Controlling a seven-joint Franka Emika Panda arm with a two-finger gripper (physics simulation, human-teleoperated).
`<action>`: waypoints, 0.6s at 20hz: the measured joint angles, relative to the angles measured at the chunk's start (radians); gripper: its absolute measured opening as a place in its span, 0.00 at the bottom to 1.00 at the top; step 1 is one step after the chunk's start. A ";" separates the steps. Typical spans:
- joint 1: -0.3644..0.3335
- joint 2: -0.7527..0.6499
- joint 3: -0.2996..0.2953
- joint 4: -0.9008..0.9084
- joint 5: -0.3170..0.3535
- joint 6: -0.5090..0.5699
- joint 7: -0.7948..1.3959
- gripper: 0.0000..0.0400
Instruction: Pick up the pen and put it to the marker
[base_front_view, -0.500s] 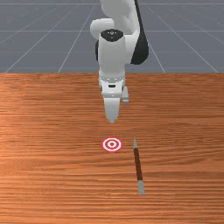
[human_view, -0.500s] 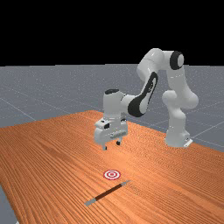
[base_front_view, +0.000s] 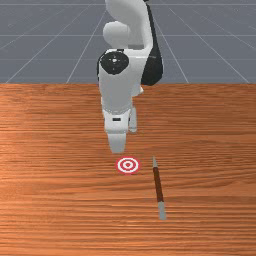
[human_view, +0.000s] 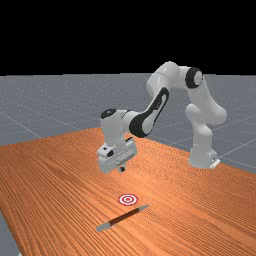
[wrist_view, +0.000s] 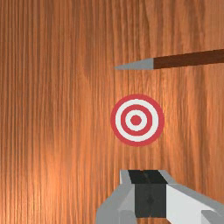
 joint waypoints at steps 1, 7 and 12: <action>-0.002 -0.064 0.001 -0.143 0.003 0.184 0.000 0.00; -0.124 -0.064 0.103 -0.223 0.198 0.308 -0.197 0.00; 0.067 -0.056 -0.120 -0.220 -0.184 0.322 0.134 0.00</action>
